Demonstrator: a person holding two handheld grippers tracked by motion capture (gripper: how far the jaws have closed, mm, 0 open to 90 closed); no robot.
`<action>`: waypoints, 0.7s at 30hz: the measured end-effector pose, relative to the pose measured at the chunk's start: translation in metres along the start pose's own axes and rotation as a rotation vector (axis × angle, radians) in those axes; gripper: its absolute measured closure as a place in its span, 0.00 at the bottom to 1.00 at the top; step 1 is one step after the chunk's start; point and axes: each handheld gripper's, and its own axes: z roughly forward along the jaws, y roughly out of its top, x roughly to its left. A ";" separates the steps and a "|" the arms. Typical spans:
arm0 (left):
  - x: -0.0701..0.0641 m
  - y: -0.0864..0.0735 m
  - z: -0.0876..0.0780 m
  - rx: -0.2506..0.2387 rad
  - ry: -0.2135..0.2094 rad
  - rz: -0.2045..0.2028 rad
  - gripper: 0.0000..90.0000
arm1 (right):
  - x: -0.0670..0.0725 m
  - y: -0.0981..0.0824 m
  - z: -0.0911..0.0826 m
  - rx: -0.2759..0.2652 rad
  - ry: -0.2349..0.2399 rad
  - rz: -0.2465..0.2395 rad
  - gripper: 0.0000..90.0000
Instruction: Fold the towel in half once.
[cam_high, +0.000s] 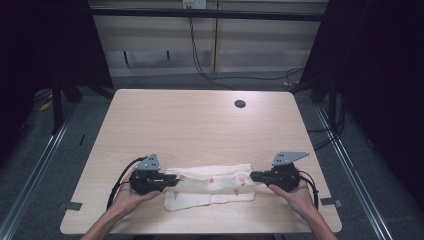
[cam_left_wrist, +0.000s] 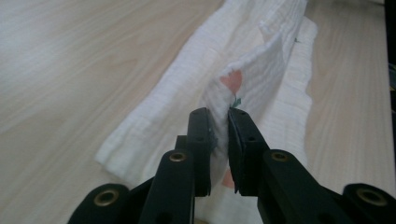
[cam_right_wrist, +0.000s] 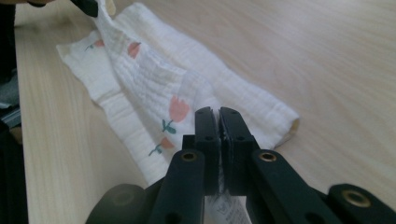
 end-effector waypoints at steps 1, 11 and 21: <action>-0.003 0.000 0.001 0.011 0.006 0.012 0.89 | 0.002 -0.002 0.000 0.009 -0.003 -0.001 0.96; -0.013 -0.009 -0.001 0.040 -0.007 0.036 0.87 | 0.012 -0.013 0.004 0.053 0.006 -0.018 0.92; -0.021 -0.013 -0.007 0.032 -0.014 0.035 0.84 | 0.026 -0.028 -0.005 0.080 0.023 -0.015 0.88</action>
